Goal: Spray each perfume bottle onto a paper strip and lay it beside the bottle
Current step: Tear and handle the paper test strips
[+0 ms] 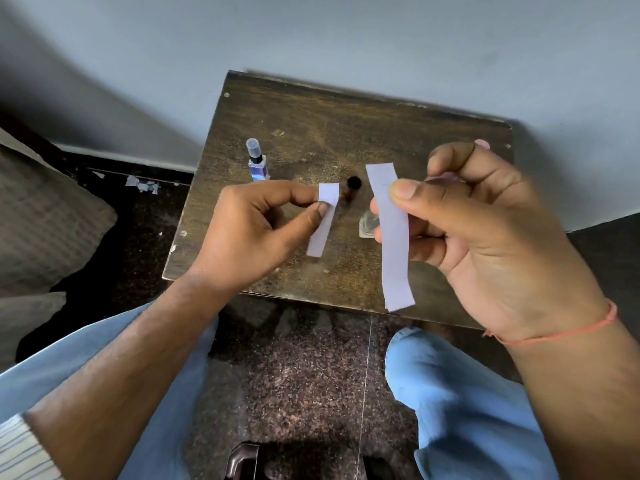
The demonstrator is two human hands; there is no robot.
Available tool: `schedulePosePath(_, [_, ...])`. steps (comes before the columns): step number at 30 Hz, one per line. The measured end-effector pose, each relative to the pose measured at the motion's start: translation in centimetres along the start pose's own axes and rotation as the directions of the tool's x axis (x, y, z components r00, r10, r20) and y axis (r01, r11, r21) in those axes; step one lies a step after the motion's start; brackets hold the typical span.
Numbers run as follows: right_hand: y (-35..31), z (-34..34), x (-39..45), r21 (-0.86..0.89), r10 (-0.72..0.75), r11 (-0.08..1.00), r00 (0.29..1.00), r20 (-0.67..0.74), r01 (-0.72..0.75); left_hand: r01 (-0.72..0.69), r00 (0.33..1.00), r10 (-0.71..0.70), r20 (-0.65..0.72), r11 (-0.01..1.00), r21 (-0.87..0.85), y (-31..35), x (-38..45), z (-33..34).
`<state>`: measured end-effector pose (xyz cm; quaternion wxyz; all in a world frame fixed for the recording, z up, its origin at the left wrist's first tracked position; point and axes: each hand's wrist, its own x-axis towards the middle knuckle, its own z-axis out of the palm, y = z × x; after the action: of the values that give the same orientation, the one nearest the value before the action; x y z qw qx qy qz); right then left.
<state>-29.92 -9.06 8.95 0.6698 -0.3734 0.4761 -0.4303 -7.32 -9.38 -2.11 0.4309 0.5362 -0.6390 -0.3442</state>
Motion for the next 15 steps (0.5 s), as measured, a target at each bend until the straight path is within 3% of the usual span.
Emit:
schedulePosePath(5, [-0.3, -3.7, 0.4, -0.176, 0.009, 0.984, 0.999, -0.036, -0.015, 0.202, 0.978, -0.174, 0.115, 0.928, -0.313, -0.4, 0.5, 0.6])
schedulePosePath(10, [-0.2, -7.0, 0.4, -0.261, 0.061, 0.962, 0.996, -0.069, -0.077, 0.229, 0.973, -0.223, 0.057, 0.908, -0.350, -0.3, 0.8, 1.4])
schedulePosePath(15, [1.1, -11.2, 1.2, -0.377, 0.080, 0.911, 0.967, -0.240, -0.169, 0.207, 0.975, -0.223, 0.000, 0.906, -0.370, 0.5, 1.2, 2.1])
